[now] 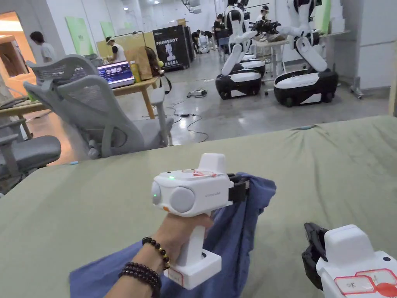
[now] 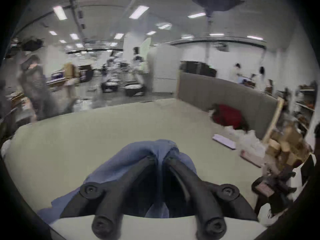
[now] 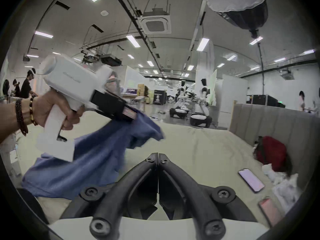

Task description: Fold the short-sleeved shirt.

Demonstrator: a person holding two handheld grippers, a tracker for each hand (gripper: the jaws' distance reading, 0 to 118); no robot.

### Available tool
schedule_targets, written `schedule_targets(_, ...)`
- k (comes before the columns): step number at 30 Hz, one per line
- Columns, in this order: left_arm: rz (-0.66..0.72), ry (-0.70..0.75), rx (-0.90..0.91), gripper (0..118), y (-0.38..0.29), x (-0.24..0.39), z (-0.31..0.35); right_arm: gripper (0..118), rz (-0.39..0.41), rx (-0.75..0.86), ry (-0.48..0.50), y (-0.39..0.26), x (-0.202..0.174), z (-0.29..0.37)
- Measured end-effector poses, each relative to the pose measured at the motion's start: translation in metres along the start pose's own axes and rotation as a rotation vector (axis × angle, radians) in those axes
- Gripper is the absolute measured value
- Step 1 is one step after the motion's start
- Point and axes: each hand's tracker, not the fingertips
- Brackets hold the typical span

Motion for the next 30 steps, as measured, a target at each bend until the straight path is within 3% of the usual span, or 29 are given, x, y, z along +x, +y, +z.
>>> schedule_targets(6, -0.038, -0.171, -0.155, 4, -0.025, 0.092, -0.143, 1, -0.008, -0.05, -0.183, -0.014, 0.072, 0.022)
schedule_targets(10, -0.07, -0.137, -0.343, 4, -0.075, 0.112, -0.205, 1, -0.023, -0.079, -0.251, -0.03, 0.101, 0.033)
schedule_targets(14, -0.074, -0.104, -0.379, 6, -0.099, 0.101, -0.218, 1, -0.034, -0.101, -0.262, -0.04, 0.113, 0.033)
schedule_targets(15, -0.057, -0.095, -0.36, 14, -0.098, 0.096, -0.216, 1, -0.039, -0.102, -0.262, -0.041, 0.114, 0.033)
schedule_targets(18, -0.105, 0.024, -0.287, 103, -0.097, 0.112, -0.193, 1, -0.073, -0.11, -0.256, -0.041, 0.114, 0.031)
schedule_targets(19, -0.114, 0.05, -0.234, 118, -0.092, 0.107, -0.181, 1, -0.083, -0.106, -0.26, -0.04, 0.112, 0.03)
schedule_targets(21, -0.084, 0.065, -0.117, 111, -0.075, 0.108, -0.139, 1, -0.093, -0.102, -0.259, -0.036, 0.106, 0.027)
schedule_targets(24, 0.004, 0.099, -0.092, 107, -0.06, 0.083, -0.094, 1, -0.12, -0.092, -0.216, -0.032, 0.096, 0.015)
schedule_targets(26, 0.023, 0.161, -0.043, 66, -0.06, 0.069, -0.053, 1, -0.112, -0.092, -0.19, -0.026, 0.086, 0.005)
schedule_targets(28, 0.011, 0.278, 0.035, 7, -0.066, 0.062, -0.013, 1, -0.087, -0.096, -0.178, -0.02, 0.073, -0.003)
schedule_targets(30, -0.021, 0.394, 0.079, 2, -0.079, 0.055, 0.028, 1, -0.072, -0.084, -0.167, -0.014, 0.059, -0.007)
